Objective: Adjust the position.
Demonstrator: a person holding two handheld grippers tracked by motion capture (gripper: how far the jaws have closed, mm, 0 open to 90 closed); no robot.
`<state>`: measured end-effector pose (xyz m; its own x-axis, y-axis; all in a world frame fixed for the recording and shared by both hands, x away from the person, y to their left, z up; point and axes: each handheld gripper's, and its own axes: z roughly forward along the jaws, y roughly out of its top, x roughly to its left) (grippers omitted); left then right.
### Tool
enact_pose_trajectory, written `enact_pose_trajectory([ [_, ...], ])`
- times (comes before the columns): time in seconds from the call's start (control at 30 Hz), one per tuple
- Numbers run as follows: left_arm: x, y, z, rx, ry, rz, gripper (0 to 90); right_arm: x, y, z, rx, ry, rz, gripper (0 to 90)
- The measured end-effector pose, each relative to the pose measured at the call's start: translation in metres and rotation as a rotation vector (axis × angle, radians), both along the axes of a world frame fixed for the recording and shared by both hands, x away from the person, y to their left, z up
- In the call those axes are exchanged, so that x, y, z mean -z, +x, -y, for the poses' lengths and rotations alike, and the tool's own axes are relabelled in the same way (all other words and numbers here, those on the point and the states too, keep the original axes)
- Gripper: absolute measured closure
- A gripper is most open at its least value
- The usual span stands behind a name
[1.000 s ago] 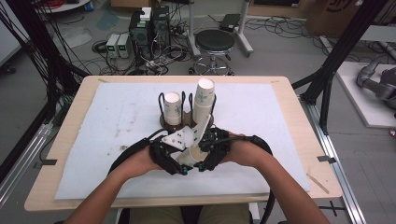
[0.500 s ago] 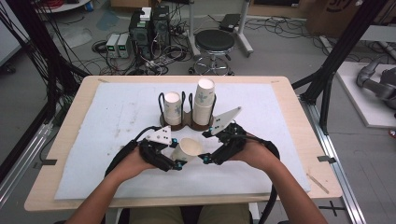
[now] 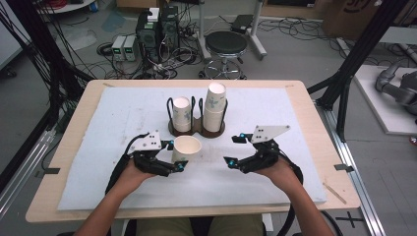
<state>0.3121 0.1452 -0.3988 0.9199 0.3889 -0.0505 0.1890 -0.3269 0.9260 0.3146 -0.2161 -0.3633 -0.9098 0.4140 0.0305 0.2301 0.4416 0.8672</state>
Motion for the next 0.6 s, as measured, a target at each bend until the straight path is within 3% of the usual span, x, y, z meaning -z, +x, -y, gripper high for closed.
enact_pose_trajectory([
  [0.17,0.002,-0.001,-0.012,-0.045,-0.047,0.028,34.5,0.01,-0.002,0.015,0.067,0.029,0.016,23.2],
  [0.6,0.009,-0.001,-0.041,-0.156,-0.138,0.086,34.3,0.028,-0.006,0.033,0.163,0.038,0.039,23.2],
])
